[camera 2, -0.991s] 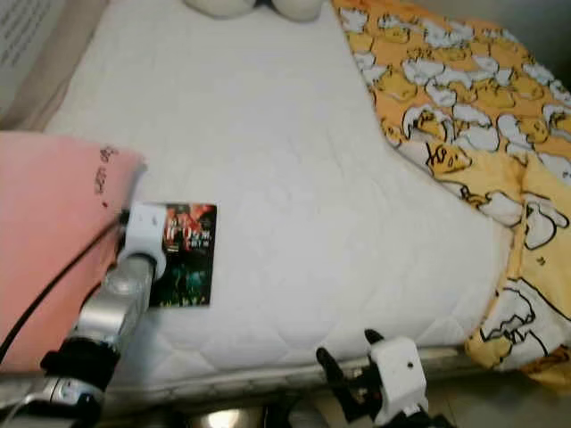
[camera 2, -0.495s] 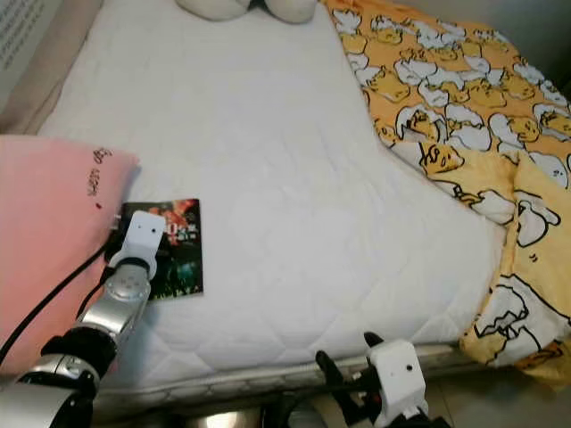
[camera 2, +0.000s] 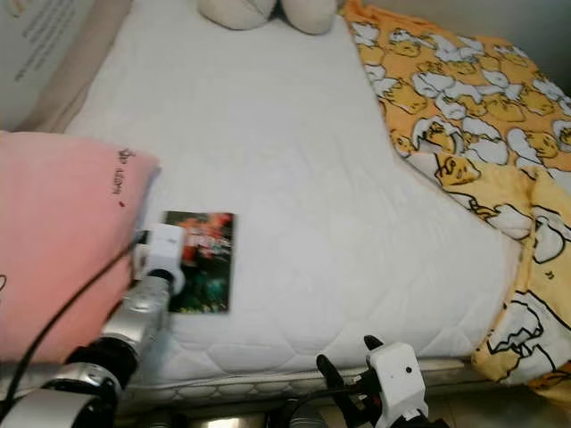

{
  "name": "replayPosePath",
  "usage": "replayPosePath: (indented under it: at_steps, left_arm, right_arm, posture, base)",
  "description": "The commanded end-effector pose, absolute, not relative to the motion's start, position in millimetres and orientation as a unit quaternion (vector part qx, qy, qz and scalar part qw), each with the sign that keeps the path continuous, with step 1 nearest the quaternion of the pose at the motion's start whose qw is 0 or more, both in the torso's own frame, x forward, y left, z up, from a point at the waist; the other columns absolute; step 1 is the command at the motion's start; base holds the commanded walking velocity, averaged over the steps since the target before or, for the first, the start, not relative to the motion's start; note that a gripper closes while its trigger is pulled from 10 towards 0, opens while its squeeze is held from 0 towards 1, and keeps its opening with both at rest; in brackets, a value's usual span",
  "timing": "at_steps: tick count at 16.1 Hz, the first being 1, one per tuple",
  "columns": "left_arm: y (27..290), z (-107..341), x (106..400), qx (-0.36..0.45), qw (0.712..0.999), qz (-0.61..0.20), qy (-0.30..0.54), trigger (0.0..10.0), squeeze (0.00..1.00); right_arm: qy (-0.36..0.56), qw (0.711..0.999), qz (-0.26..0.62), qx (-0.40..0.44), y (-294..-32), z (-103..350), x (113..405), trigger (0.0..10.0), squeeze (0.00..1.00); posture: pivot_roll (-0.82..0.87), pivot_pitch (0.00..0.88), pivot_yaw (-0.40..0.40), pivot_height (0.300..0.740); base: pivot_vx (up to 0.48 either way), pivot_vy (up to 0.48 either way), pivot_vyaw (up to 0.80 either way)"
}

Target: Clean up the room

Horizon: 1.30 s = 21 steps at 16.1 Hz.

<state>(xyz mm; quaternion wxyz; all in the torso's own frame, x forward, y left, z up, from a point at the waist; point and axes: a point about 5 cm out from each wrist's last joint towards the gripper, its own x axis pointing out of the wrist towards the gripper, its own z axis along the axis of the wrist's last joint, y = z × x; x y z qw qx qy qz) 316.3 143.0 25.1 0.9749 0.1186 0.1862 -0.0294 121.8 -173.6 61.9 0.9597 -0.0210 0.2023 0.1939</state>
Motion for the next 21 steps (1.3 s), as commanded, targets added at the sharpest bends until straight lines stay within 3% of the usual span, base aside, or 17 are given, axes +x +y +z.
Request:
replayPosePath:
  at_steps: [1, 5, 8, 10, 12, 17, 21]
  left_arm:
    - [133.2, 8.4, 303.0, 0.137, 0.963, -0.066, 0.22, 10.0, 0.0]
    - [157.8, -5.4, 292.6, 0.149, 0.95, -0.047, 0.269, 10.0, 0.0]
    - [184.5, -9.3, 289.8, 0.114, 0.943, 0.036, 0.311, 10.0, 0.0]
    - [189.2, 2.0, 298.8, 0.086, 0.956, 0.056, 0.274, 10.0, 0.0]
    - [189.1, 18.7, 310.4, 0.107, 0.969, 0.056, 0.215, 10.0, 0.0]
    - [187.3, 25.3, 311.4, 0.154, 0.971, 0.053, 0.173, 10.0, 0.0]
    - [181.5, 37.5, 314.5, 0.131, 0.982, 0.055, 0.126, 10.0, 0.0]
  right_arm:
    - [0.207, 0.959, 0.191, -0.032, -178.5, 60.5, 119.9, 10.0, 0.0]
    - [0.207, 0.959, 0.192, -0.031, -176.5, 58.9, 120.2, 10.0, 0.0]
    - [0.207, 0.959, 0.194, -0.032, -176.3, 58.2, 121.6, 10.0, 0.0]
    - [0.206, 0.959, 0.193, -0.032, -176.9, 58.4, 121.9, 10.0, 0.0]
    - [0.207, 0.959, 0.192, -0.032, -176.9, 57.5, 121.2, 10.0, 0.0]
    - [0.208, 0.959, 0.191, -0.033, -177.7, 56.2, 121.1, 10.0, 0.0]
    - [0.21, 0.958, 0.194, -0.033, -178.3, 55.6, 120.5, 10.0, 0.0]
  posture:
    - [-0.17, 0.125, -0.131, 0.74]
    - [-0.16, 0.124, -0.128, 0.74]
    - [-0.16, 0.12, -0.127, 0.74]
    - [-0.16, 0.118, -0.125, 0.74]
    - [-0.16, 0.118, -0.124, 0.74]
    - [-0.16, 0.118, -0.12, 0.74]
    - [-0.15, 0.118, -0.123, 0.74]
  base:
    - [0.0, 0.0, 0.0]
    - [0.0, 0.0, 0.0]
    - [0.0, 0.0, 0.0]
    - [0.0, 0.0, 0.0]
    - [0.0, 0.0, 0.0]
    - [0.0, 0.0, 0.0]
    - [0.0, 0.0, 0.0]
